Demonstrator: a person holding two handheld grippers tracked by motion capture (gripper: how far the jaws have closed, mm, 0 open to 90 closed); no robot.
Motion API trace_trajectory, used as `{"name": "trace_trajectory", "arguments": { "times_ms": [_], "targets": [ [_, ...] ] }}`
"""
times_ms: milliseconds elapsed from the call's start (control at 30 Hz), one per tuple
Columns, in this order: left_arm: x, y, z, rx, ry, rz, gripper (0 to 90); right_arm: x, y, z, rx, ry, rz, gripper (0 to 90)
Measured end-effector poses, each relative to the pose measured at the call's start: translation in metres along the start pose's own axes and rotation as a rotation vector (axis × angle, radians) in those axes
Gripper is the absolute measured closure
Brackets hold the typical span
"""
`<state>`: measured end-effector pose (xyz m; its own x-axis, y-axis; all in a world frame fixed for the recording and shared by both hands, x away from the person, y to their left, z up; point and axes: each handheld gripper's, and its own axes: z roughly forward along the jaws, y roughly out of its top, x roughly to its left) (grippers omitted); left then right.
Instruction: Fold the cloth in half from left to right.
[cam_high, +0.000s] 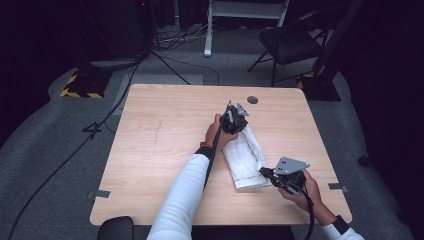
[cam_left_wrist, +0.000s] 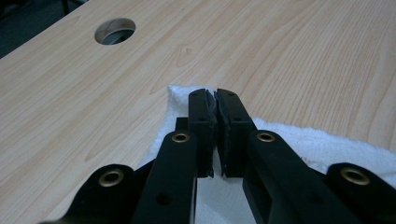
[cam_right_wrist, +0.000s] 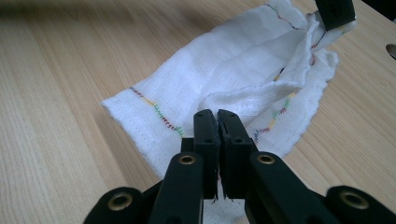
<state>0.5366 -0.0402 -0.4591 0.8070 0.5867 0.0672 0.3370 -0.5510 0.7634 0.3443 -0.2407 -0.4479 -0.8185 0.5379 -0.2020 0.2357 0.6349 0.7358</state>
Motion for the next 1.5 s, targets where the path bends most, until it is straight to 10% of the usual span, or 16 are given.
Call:
{"name": "trace_trajectory", "arguments": {
  "times_ms": [333,500,800,1033,1500],
  "targets": [
    [-0.003,0.005,0.015,0.007,0.038,-0.013,82.8,-0.007,-0.007,0.005,0.043,-0.006,0.022,86.6],
    [-0.002,0.004,0.015,0.008,0.098,-0.054,55.6,-0.010,-0.009,0.009,0.083,-0.052,0.031,72.3],
    [-0.001,-0.005,-0.017,-0.008,0.119,-0.045,34.2,-0.021,-0.015,0.005,0.108,-0.093,0.099,57.5],
    [0.000,-0.016,-0.045,-0.019,0.056,-0.059,25.1,-0.027,-0.017,0.004,0.125,-0.114,0.121,51.8],
    [-0.074,-0.069,-0.083,0.067,-0.141,0.094,24.0,-0.042,-0.019,-0.005,0.107,-0.109,0.141,44.0]
  ]
}}
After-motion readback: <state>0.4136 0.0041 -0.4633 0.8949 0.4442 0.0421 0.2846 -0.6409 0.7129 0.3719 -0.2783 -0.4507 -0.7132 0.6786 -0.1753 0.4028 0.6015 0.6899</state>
